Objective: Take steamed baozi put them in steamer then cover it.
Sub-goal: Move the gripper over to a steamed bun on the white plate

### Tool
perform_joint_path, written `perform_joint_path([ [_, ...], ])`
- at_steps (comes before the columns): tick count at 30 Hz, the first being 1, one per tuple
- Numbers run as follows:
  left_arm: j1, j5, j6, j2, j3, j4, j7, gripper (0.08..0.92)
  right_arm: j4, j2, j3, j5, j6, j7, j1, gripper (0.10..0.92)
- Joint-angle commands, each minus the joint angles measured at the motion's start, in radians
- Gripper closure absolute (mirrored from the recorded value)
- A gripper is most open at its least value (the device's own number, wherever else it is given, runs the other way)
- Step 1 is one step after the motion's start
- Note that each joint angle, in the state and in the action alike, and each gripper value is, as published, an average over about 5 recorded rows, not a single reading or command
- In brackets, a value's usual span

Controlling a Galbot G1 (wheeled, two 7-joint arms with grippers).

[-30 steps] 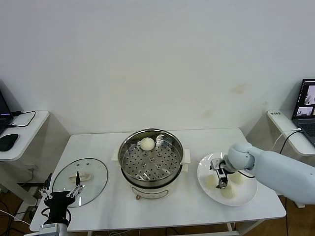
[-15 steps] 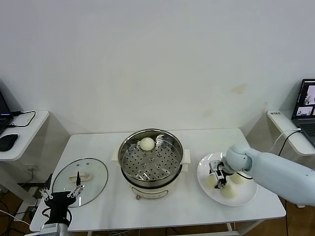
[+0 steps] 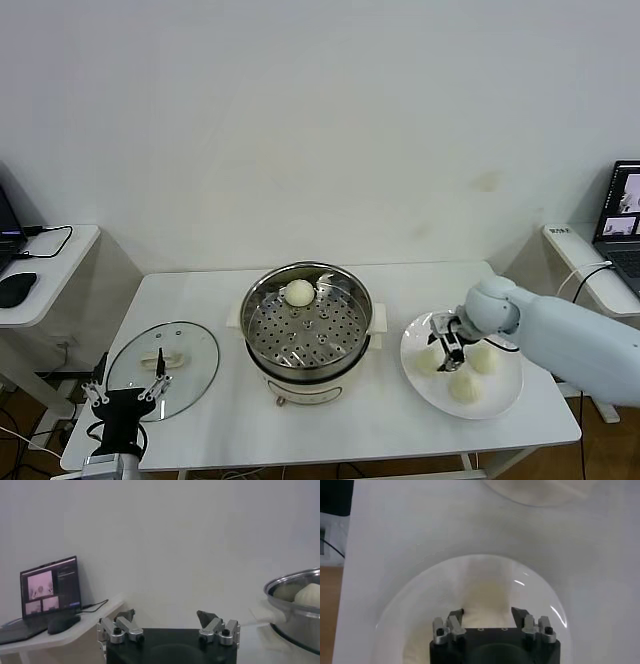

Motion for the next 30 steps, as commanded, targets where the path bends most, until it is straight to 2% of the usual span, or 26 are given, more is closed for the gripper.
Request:
perform_joint_path([
  [1,-0.003,0.000,0.000,0.002,0.004,-0.001,0.000,0.177,0.021,-0.034,0.000,0.034,0.019,-0.054,0.076,0.404],
  [5,0.001,0.000,0.000,0.003,0.005,-0.006,0.001,0.177,0.026,-0.047,0.001,0.021,0.024,-0.054,0.049,0.387],
  [13,0.001,0.002,0.002,0.000,0.005,-0.012,0.003,0.177,0.007,-0.028,-0.005,-0.009,0.046,-0.057,0.003,0.216],
  [30,-0.002,0.000,0.000,-0.006,-0.001,0.003,0.003,0.177,-0.066,0.066,-0.001,-0.070,0.044,-0.020,-0.066,0.203],
])
